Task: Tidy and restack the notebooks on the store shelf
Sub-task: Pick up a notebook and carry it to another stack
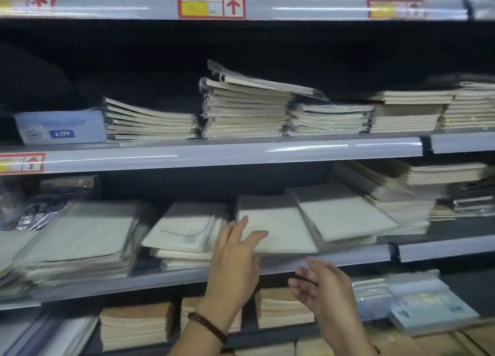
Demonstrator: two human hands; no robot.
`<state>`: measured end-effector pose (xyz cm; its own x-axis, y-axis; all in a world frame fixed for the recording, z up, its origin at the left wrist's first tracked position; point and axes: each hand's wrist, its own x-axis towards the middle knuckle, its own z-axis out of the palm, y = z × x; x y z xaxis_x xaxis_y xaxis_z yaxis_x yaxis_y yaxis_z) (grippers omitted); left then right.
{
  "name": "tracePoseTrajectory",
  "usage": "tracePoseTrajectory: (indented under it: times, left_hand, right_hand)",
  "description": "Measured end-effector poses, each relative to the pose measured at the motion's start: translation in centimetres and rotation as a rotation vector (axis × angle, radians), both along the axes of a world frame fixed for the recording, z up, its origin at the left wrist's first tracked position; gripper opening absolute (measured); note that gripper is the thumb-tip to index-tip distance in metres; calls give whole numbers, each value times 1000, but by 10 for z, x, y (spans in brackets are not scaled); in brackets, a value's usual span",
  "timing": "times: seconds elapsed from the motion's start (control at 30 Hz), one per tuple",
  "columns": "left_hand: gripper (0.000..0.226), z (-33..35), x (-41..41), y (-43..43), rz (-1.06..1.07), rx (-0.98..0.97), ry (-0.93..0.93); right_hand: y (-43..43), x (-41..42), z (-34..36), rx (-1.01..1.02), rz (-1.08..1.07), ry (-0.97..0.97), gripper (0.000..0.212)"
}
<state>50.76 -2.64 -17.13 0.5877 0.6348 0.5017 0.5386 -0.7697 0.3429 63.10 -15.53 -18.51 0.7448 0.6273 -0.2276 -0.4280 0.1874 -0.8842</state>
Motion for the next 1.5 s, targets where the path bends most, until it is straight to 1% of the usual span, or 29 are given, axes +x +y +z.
tracePoseTrajectory:
  times: [0.07,0.13,0.17,0.33,0.4,0.43,0.47,0.5,0.53,0.63,0.67,0.73,0.77,0.83,0.87,1.0,1.1,1.17,1.23,1.33,1.43,1.5]
  left_hand:
    - [65,-3,7,6,2,21,42]
    - [66,-5,11,10,-7,0,60]
    - [64,-7,11,11,-9,1,61]
    - [48,-14,0,1,-63,124,-1]
    - [43,-18,-7,-10,-104,130,-30]
    - [42,-20,-10,-16,-123,103,-48]
    - [42,-22,-14,-20,-141,42,-76]
    - [43,-21,-17,-24,-155,-59,-133]
    - [44,-19,-21,-27,-171,-214,-243]
    - [44,-3,-33,-30,-191,-796,-719]
    - [40,4,-36,-29,-187,-948,-816]
    - [26,16,-43,-24,-217,-1181,-870]
    - [25,21,-48,-22,-239,-1277,-879]
    - [34,25,-59,-16,-210,-1433,-958]
    - [36,26,-65,-13,-176,-1471,-1007]
    - [28,27,-85,-12,-114,-1482,-1166]
    - [19,24,-92,-19,-86,-1432,-1245]
    - [18,21,-92,-22,-43,-1339,-1311]
    - [25,18,-90,-25,-34,-1266,-1391]
    - [36,15,-90,-32,-67,-1265,-1438]
    - [45,15,-102,-35,-179,-1309,-1423]
    - [59,12,-120,-32,-284,-1424,-1442]
  right_hand:
    - [2,6,2,-7,-19,12,20]
    - [4,8,4,1,-2,14,23]
    - [5,8,6,12,10,18,25]
    - [10,1,7,92,47,45,31]
    - [14,-6,7,121,58,64,35]
    - [15,-9,7,134,56,71,34]
    - [16,-13,7,149,44,78,32]
    - [15,-16,7,166,25,88,29]
    - [14,-19,7,182,5,98,26]
    - [6,-27,11,217,0,112,20]
    - [3,-28,12,221,11,114,19]
    - [-5,-31,14,217,59,99,19]
    - [-10,-33,17,211,93,81,20]
    - [-18,-35,22,185,148,29,21]
    - [-21,-35,25,169,171,0,21]
    - [-24,-40,37,147,237,-61,30]
    - [-15,-55,41,177,225,3,37]
    - [-8,-69,41,220,232,57,36]
    - [-2,-85,39,268,221,106,32]
    - [10,-106,36,336,115,175,30]
    - [21,-109,35,336,-14,155,25]
    - [24,-100,35,335,-56,153,26]
